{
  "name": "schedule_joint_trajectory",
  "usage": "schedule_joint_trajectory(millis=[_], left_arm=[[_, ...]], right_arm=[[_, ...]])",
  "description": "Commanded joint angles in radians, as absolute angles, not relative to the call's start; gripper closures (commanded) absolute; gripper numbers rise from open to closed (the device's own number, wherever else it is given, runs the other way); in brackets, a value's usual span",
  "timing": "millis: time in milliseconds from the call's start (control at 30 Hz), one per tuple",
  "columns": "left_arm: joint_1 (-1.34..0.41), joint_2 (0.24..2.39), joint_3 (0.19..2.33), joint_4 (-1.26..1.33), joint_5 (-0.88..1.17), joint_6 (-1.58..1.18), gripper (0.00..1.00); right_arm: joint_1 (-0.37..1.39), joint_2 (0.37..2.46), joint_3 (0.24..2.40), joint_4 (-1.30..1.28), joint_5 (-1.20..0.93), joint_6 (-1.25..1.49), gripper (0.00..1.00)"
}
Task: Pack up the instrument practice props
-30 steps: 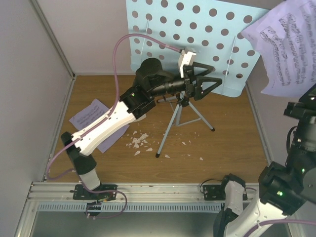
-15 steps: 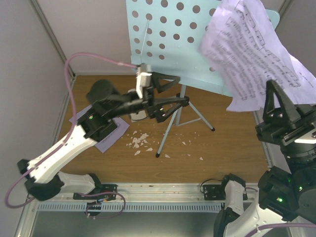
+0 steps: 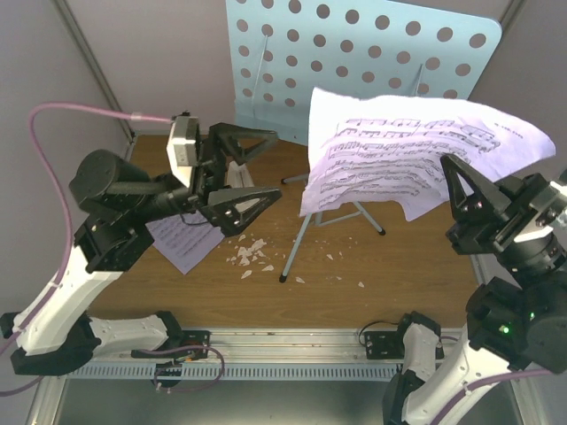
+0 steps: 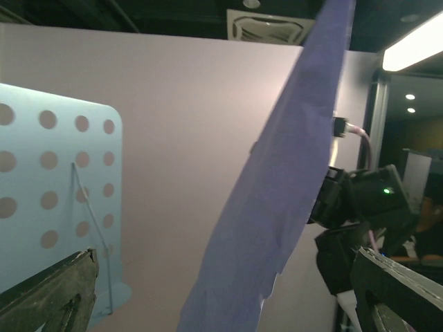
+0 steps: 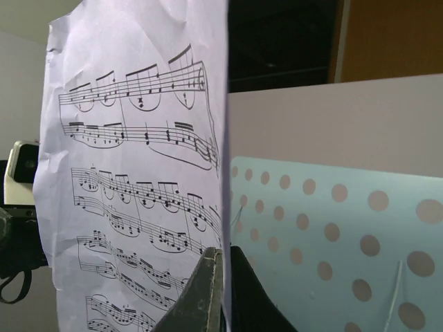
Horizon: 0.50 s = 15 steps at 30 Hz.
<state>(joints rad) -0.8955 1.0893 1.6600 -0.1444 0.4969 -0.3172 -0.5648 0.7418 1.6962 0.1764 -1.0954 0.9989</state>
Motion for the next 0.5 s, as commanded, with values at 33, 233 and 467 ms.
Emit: schedule_joint_trajectory(millis=[33,233,467], left_arm=[[-0.891,1.228,1.766,-0.191,0.639,-0.321,0.01],[-0.903,1.315,1.795,-0.106,0.78,-0.353,0.01],[-0.904,1.41,1.871,-0.149,0.769,-0.323,0.15]], right_arm=[[-0.579,0.76,1.656,0.179,-1.152,1.041,0.99],[-0.581,0.771,1.621,0.121,-1.163,0.996,0.99],[-0.58,0.774,1.581,0.117,-1.181,0.979,1.0]])
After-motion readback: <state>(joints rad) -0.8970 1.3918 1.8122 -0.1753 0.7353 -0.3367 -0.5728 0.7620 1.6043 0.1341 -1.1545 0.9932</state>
